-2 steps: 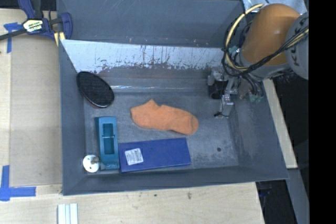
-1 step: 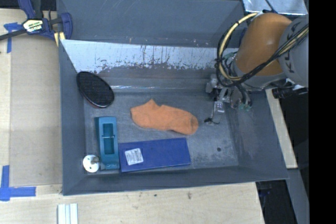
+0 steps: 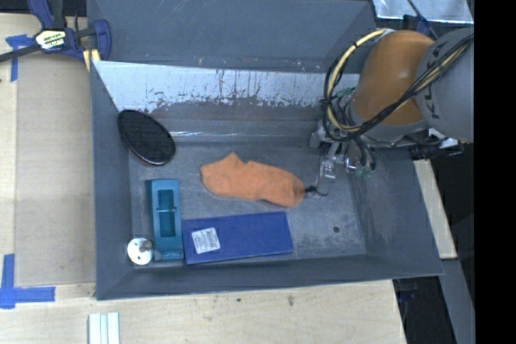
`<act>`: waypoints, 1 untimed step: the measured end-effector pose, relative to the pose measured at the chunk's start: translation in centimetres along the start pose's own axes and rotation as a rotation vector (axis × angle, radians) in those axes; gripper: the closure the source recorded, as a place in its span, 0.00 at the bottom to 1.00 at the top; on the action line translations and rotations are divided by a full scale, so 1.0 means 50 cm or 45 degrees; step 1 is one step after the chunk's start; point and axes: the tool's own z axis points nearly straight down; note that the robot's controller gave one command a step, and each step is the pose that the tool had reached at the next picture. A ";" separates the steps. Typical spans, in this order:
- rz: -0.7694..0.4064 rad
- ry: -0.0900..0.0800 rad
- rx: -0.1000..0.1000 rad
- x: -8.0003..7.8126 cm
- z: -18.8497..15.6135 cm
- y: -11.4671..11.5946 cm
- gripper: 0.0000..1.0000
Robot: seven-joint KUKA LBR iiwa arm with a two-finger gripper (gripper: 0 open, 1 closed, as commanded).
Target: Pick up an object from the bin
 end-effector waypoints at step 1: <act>0.072 0.002 0.002 0.022 0.035 0.077 0.00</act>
Offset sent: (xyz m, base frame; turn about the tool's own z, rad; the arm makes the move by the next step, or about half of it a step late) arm -0.0074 0.0563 -0.0245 -0.0154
